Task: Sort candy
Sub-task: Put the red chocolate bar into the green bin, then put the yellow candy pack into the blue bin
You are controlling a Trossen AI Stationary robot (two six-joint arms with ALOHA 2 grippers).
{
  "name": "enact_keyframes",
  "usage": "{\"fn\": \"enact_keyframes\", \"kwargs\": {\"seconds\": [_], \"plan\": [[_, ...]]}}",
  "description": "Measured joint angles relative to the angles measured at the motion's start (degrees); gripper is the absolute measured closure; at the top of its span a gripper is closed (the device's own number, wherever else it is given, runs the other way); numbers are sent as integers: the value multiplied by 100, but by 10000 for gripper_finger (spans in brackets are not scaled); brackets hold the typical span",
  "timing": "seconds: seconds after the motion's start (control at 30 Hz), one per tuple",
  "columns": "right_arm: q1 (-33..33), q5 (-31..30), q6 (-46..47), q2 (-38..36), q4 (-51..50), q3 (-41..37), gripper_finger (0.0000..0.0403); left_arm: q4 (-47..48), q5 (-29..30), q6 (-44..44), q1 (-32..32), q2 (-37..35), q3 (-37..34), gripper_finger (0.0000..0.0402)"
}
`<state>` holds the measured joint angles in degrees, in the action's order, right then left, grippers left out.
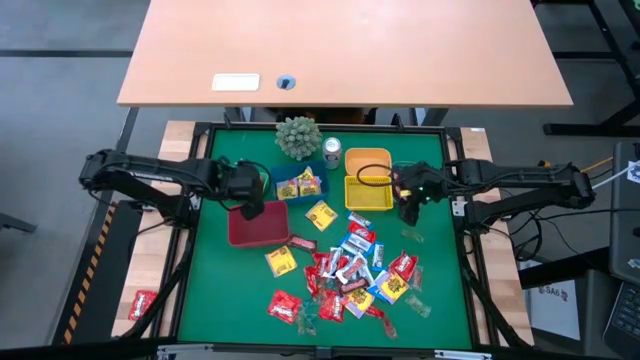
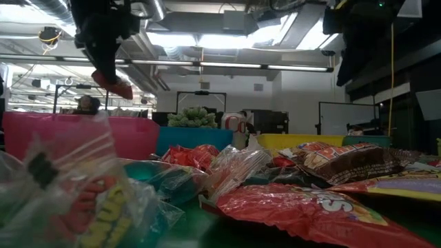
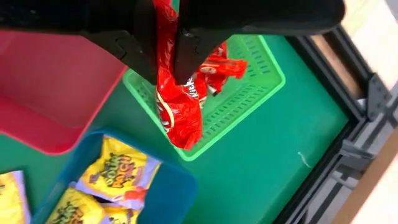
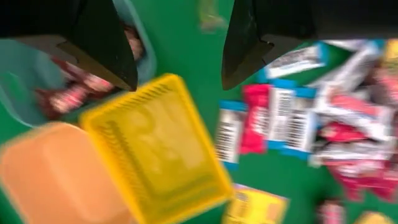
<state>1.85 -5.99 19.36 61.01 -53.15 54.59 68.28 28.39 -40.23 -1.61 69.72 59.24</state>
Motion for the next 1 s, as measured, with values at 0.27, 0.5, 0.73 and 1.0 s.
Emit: {"fn": "enact_keyframes", "kwargs": {"seconds": [0.27, 0.5, 0.73, 1.0], "plan": [[-338, 844, -37, 2, 396, 0, 169, 30, 99, 12, 0, 13, 0, 360], [-1516, 802, -22, 2, 666, 0, 169, 28, 104, 13, 0, 13, 0, 307], [-2805, 468, 408, 26, 1158, 0, 169, 7, 100, 12, 0, 13, -2, 283], [-4229, 29, 733, 659, 1286, 0, 169, -65, 95, -13, -2, 15, -2, 282]]}}
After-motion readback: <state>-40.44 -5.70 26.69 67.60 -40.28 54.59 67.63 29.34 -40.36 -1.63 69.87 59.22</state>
